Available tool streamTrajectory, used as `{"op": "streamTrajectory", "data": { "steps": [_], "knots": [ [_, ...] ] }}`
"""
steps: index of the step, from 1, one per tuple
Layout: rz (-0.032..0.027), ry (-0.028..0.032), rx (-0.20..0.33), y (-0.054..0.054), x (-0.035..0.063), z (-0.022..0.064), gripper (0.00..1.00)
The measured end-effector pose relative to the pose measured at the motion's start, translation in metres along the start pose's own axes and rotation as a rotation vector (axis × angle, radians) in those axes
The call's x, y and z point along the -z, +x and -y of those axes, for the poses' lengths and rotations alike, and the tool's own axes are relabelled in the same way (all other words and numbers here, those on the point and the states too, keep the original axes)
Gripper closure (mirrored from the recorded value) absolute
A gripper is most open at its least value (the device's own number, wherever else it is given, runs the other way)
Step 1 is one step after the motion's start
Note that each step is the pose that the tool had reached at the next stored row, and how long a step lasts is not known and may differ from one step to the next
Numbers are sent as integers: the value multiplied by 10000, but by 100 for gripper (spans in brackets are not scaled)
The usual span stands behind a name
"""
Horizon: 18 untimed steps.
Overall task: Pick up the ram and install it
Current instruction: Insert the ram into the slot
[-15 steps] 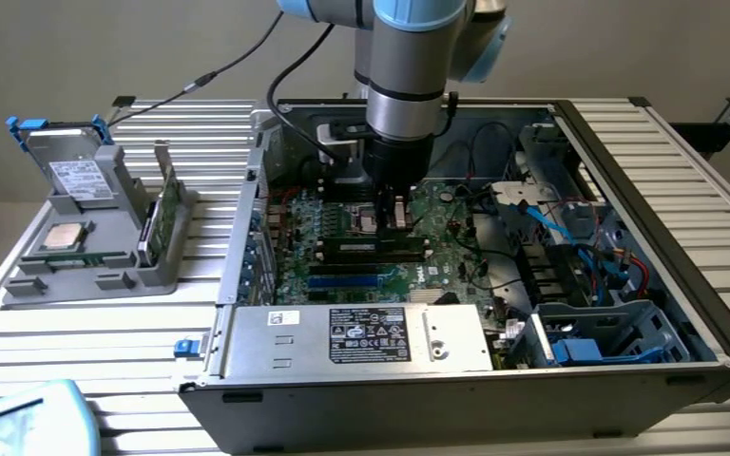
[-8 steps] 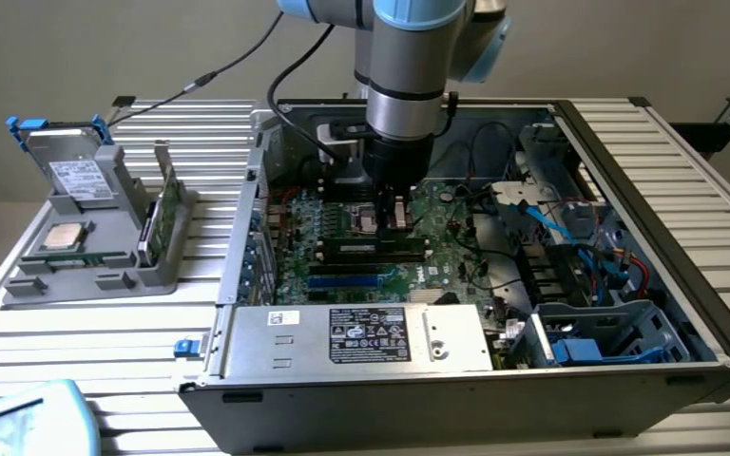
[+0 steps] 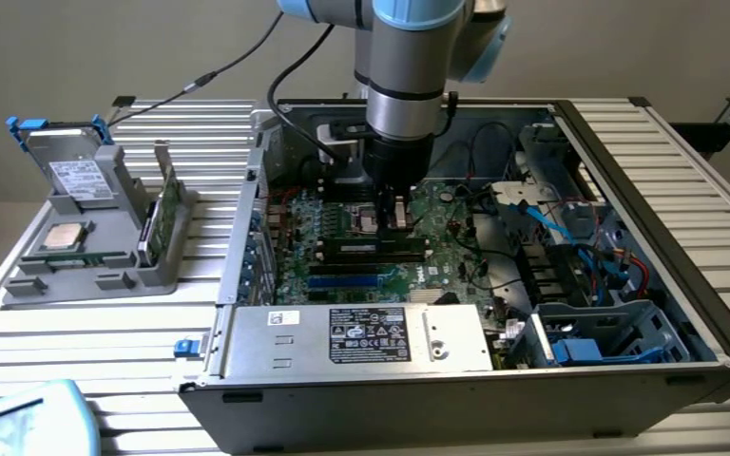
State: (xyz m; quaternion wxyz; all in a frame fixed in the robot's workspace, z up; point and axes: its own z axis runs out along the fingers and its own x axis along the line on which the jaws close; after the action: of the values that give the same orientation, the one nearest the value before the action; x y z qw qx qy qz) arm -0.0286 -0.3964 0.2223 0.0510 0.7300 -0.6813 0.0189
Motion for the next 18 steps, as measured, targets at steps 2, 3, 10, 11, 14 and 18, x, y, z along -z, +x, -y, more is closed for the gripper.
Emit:
{"op": "streamTrajectory", "data": {
  "steps": [2, 3, 10, 11, 14, 18],
  "knots": [
    [-2, 17, -6, -2, -1, 0, 86],
    [-3, 16, -5, -1, -1, 0, 86],
    [-4, 13, -48, -4, -17, -4, 86],
    [-4, 10, -68, -4, -18, -4, 86],
    [4, 0, -190, -6, -20, -5, 86],
    [9, -11, -300, -7, -21, -5, 86]
  ]
}}
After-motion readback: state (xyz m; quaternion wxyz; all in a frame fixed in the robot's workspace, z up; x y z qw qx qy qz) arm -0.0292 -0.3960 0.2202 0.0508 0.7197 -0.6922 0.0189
